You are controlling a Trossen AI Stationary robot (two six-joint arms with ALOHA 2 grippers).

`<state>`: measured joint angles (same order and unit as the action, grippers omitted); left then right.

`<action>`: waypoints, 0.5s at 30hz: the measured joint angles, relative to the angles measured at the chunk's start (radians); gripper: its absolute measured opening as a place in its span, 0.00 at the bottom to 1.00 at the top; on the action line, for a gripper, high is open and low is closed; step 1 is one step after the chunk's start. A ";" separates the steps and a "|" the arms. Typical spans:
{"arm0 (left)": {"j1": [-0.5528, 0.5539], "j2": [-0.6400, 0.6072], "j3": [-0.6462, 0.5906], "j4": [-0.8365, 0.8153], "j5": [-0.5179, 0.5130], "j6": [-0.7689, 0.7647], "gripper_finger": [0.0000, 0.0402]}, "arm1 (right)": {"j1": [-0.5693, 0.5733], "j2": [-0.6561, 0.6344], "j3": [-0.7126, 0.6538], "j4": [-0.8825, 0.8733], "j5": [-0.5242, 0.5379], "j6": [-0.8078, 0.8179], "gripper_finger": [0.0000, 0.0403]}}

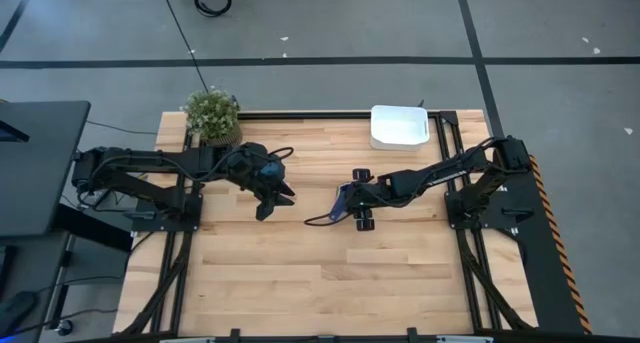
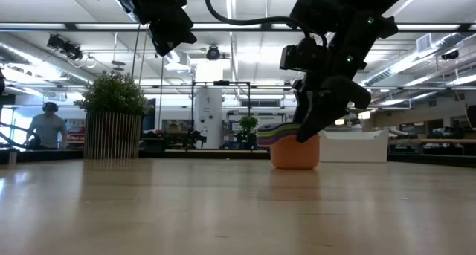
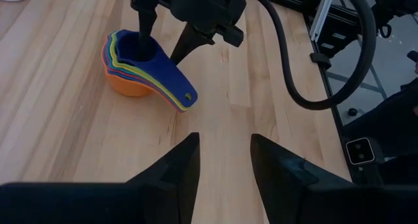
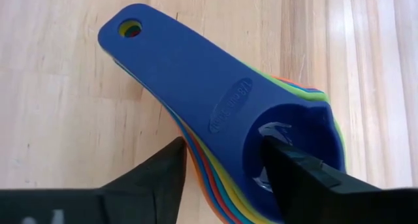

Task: Nest measuring cups in basket
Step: Put the nested measuring cups into the white bin

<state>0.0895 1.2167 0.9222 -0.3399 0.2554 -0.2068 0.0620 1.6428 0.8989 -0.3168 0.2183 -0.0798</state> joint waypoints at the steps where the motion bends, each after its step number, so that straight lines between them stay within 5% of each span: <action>1: 0.000 0.000 0.000 0.000 0.000 0.000 0.35 | 0.000 0.000 0.000 0.000 -0.001 0.001 0.51; 15: 0.000 0.000 0.000 0.000 0.000 0.000 0.35 | 0.000 0.000 0.000 0.011 -0.005 0.002 0.48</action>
<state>0.0895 1.2167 0.9222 -0.3397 0.2556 -0.2070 0.0620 1.6428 0.8989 -0.3055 0.2134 -0.0780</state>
